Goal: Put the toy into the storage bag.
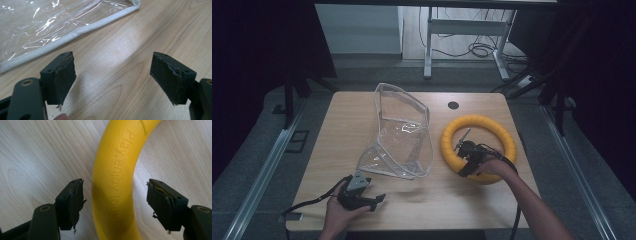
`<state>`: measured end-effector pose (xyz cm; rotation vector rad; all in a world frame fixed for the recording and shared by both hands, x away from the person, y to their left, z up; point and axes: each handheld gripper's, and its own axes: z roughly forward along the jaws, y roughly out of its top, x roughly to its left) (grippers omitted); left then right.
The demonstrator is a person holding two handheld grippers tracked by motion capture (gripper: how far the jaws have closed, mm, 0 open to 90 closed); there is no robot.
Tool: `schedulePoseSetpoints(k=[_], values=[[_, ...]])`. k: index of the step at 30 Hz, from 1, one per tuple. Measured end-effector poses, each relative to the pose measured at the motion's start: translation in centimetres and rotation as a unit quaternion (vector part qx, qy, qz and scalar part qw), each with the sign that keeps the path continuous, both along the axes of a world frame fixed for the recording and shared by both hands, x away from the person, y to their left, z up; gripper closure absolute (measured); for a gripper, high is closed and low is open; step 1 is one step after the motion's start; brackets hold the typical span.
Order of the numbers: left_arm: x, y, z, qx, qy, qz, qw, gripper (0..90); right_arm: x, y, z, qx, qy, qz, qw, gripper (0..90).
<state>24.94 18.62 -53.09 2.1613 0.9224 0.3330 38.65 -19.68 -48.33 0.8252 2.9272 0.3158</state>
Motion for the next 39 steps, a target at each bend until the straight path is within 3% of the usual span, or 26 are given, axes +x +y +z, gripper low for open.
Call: schedulePoseSetpoints(k=[6, 15, 19, 25, 31, 36, 39], values=[[0.0, 0.0, 0.0, 0.0, 0.0, 0.0, 1.0, 20.1, 0.2, -0.1, -1.1, -0.033, 0.012, 0.002, 0.9994, 31.8], [0.0, 0.0, 0.0, 0.0, -0.002, 0.001, 1.0, 20.2, 0.5, 0.0, -1.7, -0.039, 0.029, 0.008, 0.9988, 39.2], [0.0, 0.0, 0.0, 0.0, -0.001, 0.001, 1.0, 20.2, 0.6, 0.2, -1.8, -0.041, 0.04, 0.02, 0.9981, 49.1], [0.0, 0.0, 0.0, 0.0, -0.002, 0.001, 1.0, 20.3, 0.7, 0.6, -1.7, -0.053, 0.049, 0.031, 0.9969, 50.3], [0.0, 0.0, 0.0, 0.0, -0.002, 0.001, 1.0, 20.3, 0.7, 0.0, -0.6, -0.029, 0.044, 0.034, 0.9981, 50.5], [0.0, 0.0, 0.0, -0.001, -0.003, 0.002, 1.0, 20.3, 1.1, -0.8, 1.2, 0.02, 0.036, 0.025, 0.9989, 50.7], [0.0, 0.0, 0.0, -0.001, -0.003, 0.002, 1.0, 20.3, 1.1, -0.9, 2.0, 0.031, 0.032, 0.018, 0.9988, 50.8]])
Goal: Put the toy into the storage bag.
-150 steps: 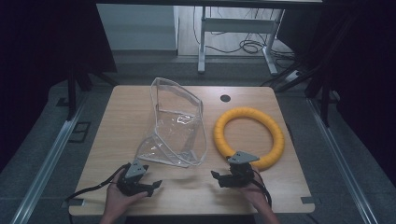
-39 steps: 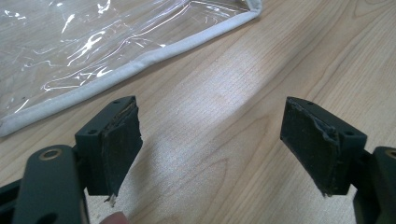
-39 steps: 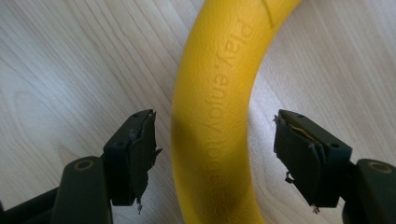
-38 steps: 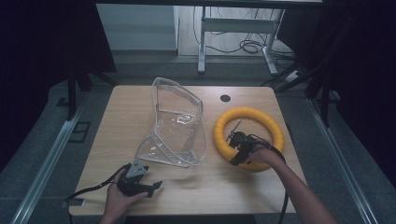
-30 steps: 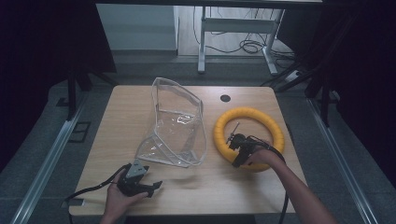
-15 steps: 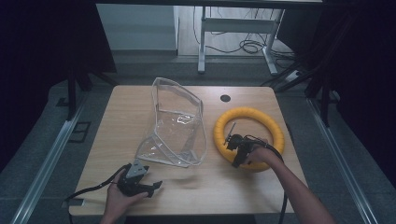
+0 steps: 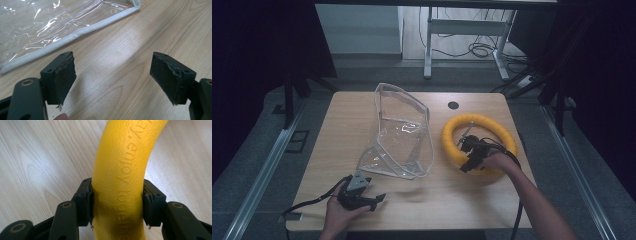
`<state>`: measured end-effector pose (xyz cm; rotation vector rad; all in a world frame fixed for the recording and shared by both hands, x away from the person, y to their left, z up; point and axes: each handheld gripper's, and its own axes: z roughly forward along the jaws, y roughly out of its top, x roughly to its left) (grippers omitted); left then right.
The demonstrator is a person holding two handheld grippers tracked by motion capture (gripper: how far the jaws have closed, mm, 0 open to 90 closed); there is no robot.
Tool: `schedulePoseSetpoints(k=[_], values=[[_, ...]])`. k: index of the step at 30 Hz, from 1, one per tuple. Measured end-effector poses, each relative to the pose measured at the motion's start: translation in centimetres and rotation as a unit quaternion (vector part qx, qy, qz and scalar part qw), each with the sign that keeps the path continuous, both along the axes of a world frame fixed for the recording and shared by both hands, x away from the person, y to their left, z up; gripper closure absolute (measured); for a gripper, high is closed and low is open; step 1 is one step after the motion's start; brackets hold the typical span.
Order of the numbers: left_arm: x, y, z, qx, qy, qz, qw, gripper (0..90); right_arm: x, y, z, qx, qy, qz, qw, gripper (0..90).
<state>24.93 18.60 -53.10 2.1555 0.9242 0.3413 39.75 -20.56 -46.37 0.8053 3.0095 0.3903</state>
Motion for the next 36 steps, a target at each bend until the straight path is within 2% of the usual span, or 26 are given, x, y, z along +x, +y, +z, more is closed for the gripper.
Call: schedulePoseSetpoints(k=[6, 17, 23, 25, 27, 35, 36], values=[[0.0, 0.0, 0.0, 0.0, -0.001, 0.0, 1.0, 20.3, 0.0, -0.1, 0.8, 0.024, -0.006, -0.007, 0.9997, 50.9], [0.0, 0.0, 0.0, -0.002, 0.0, 0.0, 1.0, 20.3, -0.2, -0.3, 3.8, 0.056, -0.046, -0.01, 0.9974, 50.9], [0.0, 0.0, 0.0, -0.001, 0.0, 0.0, 1.0, 20.3, -0.8, -0.2, 5.7, 0.082, -0.067, -0.004, 0.9944, 50.9], [0.0, 0.0, 0.0, -0.001, 0.0, 0.0, 1.0, 20.3, -0.9, -0.2, 5.9, 0.086, -0.07, -0.005, 0.9939, 50.9], [0.0, 0.0, 0.0, -0.001, 0.0, 0.0, 1.0, 20.3, -1.1, -0.1, 6.7, 0.102, -0.08, -0.006, 0.9916, 50.9], [0.0, 0.0, 0.0, -0.001, 0.0, 0.0, 1.0, 20.3, -1.7, 0.3, 7.7, 0.121, -0.1, 0.001, 0.9876, 50.9], [0.0, 0.0, -0.1, -0.001, 0.0, -0.001, 1.0, 20.3, -1.7, 0.4, 7.9, 0.13, -0.101, 0.001, 0.9863, 50.9]])
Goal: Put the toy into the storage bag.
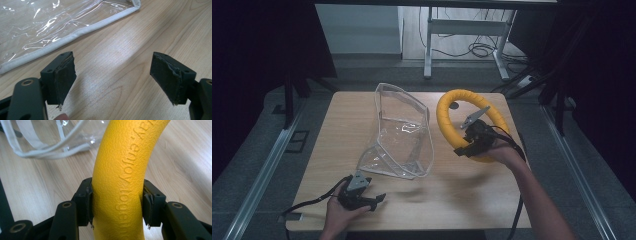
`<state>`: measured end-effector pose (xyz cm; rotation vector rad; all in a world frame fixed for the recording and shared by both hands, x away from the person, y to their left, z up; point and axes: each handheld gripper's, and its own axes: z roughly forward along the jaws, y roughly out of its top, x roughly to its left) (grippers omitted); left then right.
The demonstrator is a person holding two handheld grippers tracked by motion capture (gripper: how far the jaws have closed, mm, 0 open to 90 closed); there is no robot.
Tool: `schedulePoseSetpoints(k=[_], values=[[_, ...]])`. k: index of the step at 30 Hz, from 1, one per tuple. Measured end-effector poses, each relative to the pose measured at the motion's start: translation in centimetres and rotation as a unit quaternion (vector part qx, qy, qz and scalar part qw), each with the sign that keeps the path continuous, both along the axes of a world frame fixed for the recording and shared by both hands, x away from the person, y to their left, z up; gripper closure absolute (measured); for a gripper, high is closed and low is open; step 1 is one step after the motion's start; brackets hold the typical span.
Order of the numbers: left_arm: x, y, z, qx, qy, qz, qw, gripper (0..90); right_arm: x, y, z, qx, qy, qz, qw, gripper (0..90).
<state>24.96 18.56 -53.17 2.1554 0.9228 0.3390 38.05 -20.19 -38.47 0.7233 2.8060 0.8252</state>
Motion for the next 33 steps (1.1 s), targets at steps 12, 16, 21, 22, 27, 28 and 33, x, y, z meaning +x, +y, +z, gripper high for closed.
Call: schedulePoseSetpoints(k=[12, 16, 21, 22, 27, 28, 33], values=[[0.0, 0.0, 0.0, 0.001, 0.0, 0.0, 1.0, 20.3, -0.1, 0.0, 0.7, 0.039, -0.011, -0.003, 0.9992, 50.9], [0.0, 0.0, 0.0, 0.001, 0.0, 0.0, 1.0, 20.3, -0.2, 0.0, 1.2, 0.055, -0.014, -0.005, 0.9984, 50.9], [0.0, 0.0, 0.0, 0.002, 0.001, 0.0, 1.0, 20.3, -0.2, -0.1, 1.6, 0.071, -0.02, -0.007, 0.9972, 50.9], [0.0, 0.0, 0.0, 0.002, 0.001, 0.0, 1.0, 20.3, -0.2, -0.1, 1.7, 0.075, -0.021, -0.007, 0.997, 50.9], [0.0, 0.0, 0.0, 0.002, 0.0, -0.001, 1.0, 20.3, -0.3, 0.0, 2.1, 0.089, -0.027, -0.006, 0.9956, 50.9], [0.0, 0.0, 0.0, 0.002, 0.0, -0.001, 1.0, 20.3, -0.3, 0.1, 2.2, 0.091, -0.027, -0.007, 0.9954, 50.9], [0.0, 0.0, 0.0, 0.001, 0.0, 0.0, 1.0, 20.3, -0.4, 0.2, 2.5, 0.099, -0.032, -0.004, 0.9945, 50.8]])
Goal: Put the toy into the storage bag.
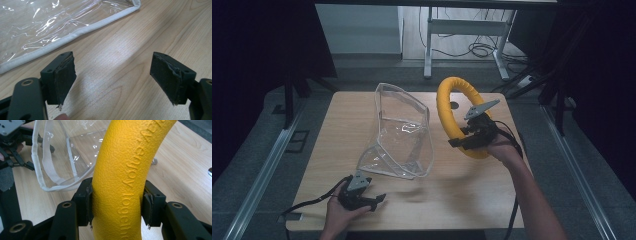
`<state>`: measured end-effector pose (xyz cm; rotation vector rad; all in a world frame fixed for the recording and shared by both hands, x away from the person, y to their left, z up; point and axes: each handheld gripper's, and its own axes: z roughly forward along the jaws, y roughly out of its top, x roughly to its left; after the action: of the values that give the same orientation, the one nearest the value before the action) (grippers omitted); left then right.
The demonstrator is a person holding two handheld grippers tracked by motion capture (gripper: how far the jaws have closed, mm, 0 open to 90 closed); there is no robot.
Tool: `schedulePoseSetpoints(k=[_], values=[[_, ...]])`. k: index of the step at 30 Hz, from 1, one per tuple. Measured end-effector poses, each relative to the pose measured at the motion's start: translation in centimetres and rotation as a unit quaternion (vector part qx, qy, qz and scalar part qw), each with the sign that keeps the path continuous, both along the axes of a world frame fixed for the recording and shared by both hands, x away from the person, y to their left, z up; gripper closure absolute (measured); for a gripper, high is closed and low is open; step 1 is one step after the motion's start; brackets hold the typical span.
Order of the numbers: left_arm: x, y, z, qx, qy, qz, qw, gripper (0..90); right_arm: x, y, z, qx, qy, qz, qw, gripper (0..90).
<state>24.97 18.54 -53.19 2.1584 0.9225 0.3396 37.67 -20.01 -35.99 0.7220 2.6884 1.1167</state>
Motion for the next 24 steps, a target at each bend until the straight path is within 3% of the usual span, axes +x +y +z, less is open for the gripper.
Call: schedulePoseSetpoints(k=[24], values=[[-0.01, -0.04, -0.04, -0.002, 0.0, 0.001, 1.0, 20.3, -0.48, 0.23, 0.94, 0.037, -0.017, 0.004, 0.9992, 50.7]])
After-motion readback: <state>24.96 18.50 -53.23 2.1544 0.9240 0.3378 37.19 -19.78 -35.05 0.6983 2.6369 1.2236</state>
